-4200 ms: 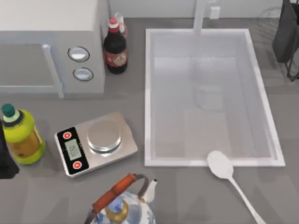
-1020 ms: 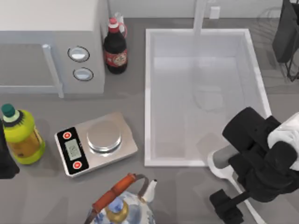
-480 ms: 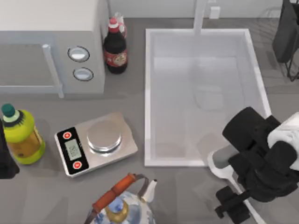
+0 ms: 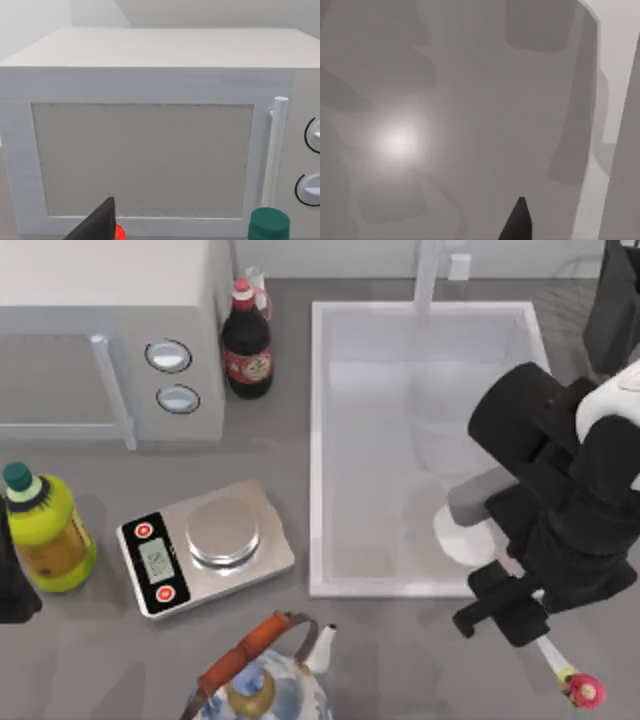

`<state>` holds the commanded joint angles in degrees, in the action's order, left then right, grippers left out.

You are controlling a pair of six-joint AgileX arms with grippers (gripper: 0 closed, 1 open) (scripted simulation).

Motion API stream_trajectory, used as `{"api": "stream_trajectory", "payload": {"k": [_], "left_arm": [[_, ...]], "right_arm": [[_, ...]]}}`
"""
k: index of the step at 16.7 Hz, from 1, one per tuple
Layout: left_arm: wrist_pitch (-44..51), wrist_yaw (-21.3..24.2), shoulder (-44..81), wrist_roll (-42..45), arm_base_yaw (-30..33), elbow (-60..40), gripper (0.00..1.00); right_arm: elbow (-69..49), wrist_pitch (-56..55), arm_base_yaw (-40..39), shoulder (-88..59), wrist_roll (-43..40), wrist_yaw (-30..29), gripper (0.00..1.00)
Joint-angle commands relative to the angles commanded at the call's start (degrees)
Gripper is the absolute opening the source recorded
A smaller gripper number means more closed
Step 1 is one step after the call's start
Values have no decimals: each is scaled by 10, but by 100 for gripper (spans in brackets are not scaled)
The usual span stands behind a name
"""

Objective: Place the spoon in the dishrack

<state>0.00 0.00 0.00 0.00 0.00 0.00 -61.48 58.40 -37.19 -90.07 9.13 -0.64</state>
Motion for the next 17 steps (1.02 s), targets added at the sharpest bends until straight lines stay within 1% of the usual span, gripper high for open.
{"api": "stream_trajectory", "payload": {"k": [4, 7, 9, 14, 17], "left_arm": [[0, 0, 0, 0, 0, 0, 100], [0, 0, 0, 0, 0, 0, 100], [0, 0, 0, 0, 0, 0, 100], [0, 0, 0, 0, 0, 0, 100], [0, 0, 0, 0, 0, 0, 100]], "right_arm": [[-122, 170, 2, 33, -4, 0, 0], [-184, 239, 5, 57, -7, 0, 0], [-200, 255, 6, 65, -7, 1, 0], [-198, 253, 5, 63, -6, 1, 0], [-197, 219, 39, 77, -11, 20, 0]]}}
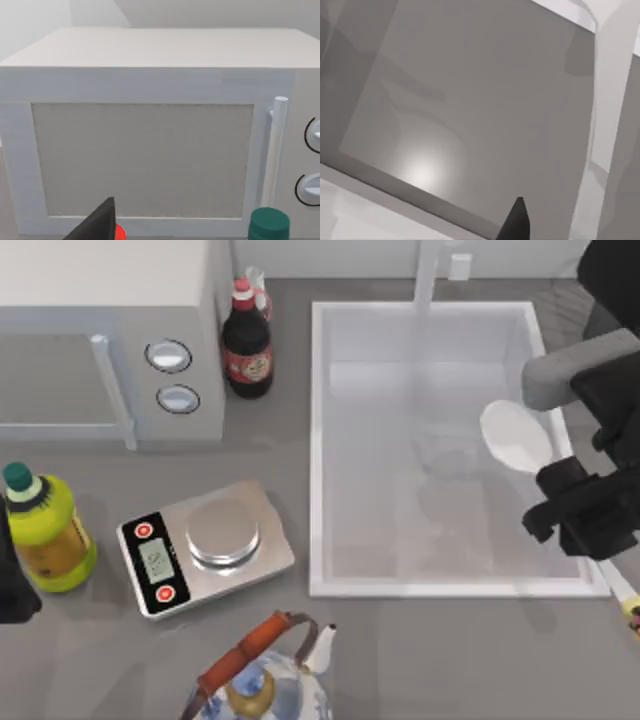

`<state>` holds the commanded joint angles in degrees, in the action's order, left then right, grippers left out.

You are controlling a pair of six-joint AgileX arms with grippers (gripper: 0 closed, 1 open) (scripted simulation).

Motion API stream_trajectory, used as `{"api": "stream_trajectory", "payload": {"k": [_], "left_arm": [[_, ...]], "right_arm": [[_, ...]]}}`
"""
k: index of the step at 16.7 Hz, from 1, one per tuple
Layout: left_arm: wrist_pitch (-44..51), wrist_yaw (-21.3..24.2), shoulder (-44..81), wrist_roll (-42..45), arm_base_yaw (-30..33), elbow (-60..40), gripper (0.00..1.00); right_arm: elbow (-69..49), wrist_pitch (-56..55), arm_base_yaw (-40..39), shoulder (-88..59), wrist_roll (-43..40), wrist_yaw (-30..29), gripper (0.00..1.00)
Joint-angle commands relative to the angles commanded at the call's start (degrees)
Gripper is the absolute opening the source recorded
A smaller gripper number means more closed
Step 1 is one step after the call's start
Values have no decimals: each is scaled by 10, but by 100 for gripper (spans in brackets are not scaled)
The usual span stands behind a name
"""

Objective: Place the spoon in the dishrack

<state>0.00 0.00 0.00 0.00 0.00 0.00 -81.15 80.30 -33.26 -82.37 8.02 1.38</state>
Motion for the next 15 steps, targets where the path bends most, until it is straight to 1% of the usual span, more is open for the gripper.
{"api": "stream_trajectory", "payload": {"k": [2, 5, 12, 15], "left_arm": [[0, 0, 0, 0, 0, 0, 100], [0, 0, 0, 0, 0, 0, 100], [0, 0, 0, 0, 0, 0, 100], [0, 0, 0, 0, 0, 0, 100]], "right_arm": [[5, -48, 48, 17, -5, 26, 0], [23, -153, 151, 49, -15, 77, 0], [97, -475, 463, 149, -49, 220, 0], [126, -602, 583, 198, -62, 278, 0]]}}
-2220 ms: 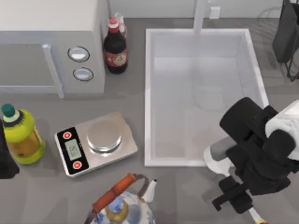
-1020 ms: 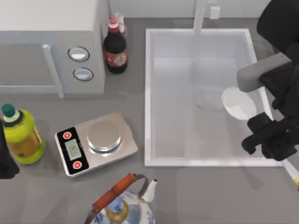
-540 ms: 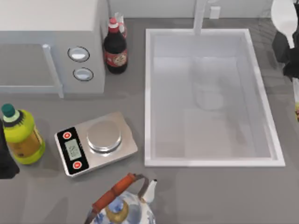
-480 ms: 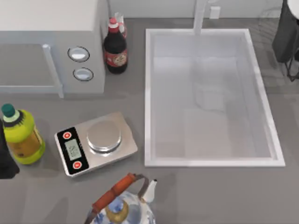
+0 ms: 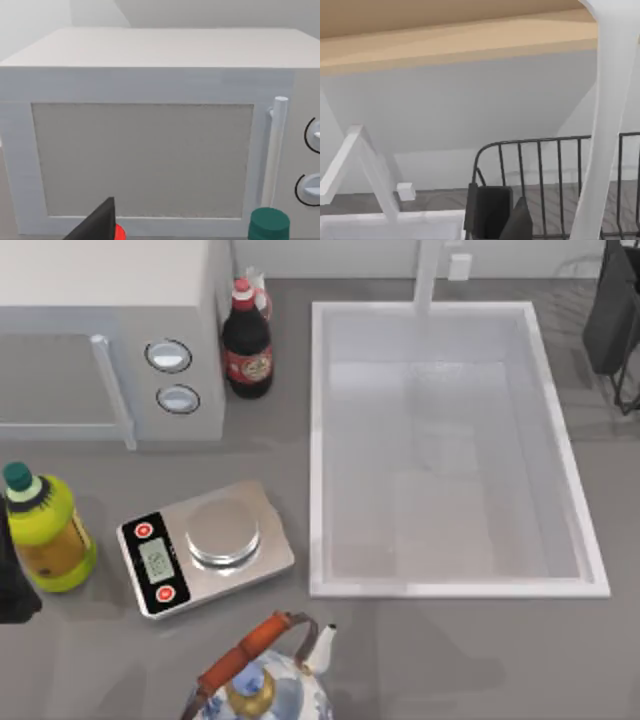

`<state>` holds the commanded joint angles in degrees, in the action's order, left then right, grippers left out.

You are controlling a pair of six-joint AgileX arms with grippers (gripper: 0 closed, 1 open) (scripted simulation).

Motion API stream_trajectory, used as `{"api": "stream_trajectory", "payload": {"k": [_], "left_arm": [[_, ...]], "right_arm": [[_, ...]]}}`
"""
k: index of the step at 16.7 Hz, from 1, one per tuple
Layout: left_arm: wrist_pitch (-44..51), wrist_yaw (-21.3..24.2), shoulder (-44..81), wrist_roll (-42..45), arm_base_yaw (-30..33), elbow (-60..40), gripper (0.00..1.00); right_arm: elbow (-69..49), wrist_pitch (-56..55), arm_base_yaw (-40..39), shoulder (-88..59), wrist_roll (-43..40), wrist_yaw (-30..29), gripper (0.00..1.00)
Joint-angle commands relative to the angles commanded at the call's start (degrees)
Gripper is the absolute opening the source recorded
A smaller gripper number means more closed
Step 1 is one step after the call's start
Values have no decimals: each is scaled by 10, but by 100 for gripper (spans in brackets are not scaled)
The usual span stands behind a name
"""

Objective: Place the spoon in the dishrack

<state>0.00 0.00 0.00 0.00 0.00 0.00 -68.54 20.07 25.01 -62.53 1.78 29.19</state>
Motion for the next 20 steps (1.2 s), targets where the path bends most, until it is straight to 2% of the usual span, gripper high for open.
{"api": "stream_trajectory", "payload": {"k": [3, 6, 11, 14, 20], "left_arm": [[0, 0, 0, 0, 0, 0, 100], [0, 0, 0, 0, 0, 0, 100], [0, 0, 0, 0, 0, 0, 100], [0, 0, 0, 0, 0, 0, 100], [0, 0, 0, 0, 0, 0, 100]], "right_arm": [[20, -85, 82, 41, -7, 43, 0], [29, -116, 113, 58, -8, 61, 0], [26, -116, 110, 55, -7, 59, 0], [28, -154, 98, 17, -6, 46, 0], [57, -379, 34, -175, -8, -24, 0]]}}
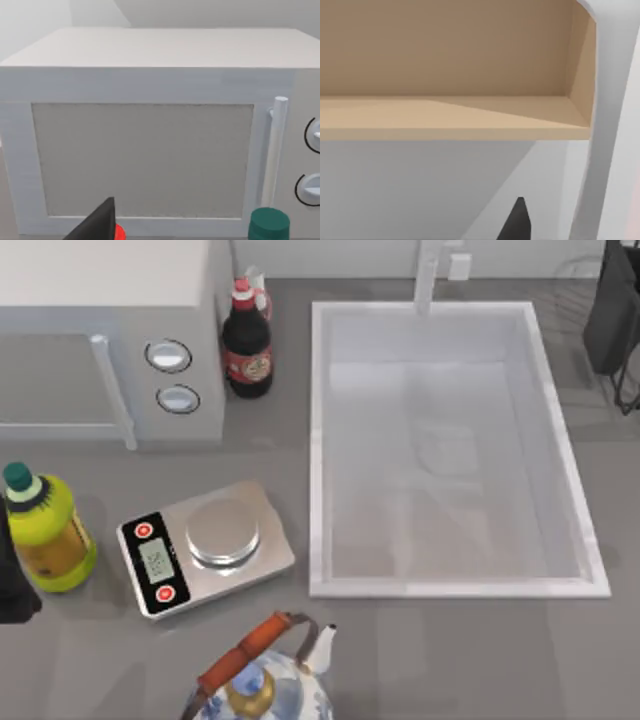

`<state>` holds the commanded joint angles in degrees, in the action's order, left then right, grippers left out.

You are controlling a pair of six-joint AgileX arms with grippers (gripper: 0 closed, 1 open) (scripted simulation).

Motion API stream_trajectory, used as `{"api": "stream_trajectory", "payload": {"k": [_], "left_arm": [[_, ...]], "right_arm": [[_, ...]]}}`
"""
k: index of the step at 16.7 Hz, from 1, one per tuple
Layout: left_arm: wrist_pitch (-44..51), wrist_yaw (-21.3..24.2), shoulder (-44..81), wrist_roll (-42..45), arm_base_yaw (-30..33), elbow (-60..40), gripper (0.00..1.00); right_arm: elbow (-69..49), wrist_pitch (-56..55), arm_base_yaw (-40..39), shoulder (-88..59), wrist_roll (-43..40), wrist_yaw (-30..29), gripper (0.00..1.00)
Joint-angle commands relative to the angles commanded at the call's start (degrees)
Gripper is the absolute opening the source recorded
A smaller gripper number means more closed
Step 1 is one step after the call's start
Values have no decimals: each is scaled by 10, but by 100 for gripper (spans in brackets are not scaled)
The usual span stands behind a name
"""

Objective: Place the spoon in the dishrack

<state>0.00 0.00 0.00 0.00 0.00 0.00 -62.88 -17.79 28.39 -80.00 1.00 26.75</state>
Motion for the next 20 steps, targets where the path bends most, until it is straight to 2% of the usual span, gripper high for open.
{"api": "stream_trajectory", "payload": {"k": [4, 7, 14, 20], "left_arm": [[0, 0, 0, 0, 0, 0, 100], [0, 0, 0, 0, 0, 0, 100], [0, 0, 0, 0, 0, 0, 100], [0, 0, 0, 0, 0, 0, 100]], "right_arm": [[35, -179, -58, -135, -2, -58, 0], [58, -264, -93, -203, -2, -93, 0], [68, -294, -108, -230, -1, -109, 0], [68, -294, -108, -230, -1, -109, 45]]}}
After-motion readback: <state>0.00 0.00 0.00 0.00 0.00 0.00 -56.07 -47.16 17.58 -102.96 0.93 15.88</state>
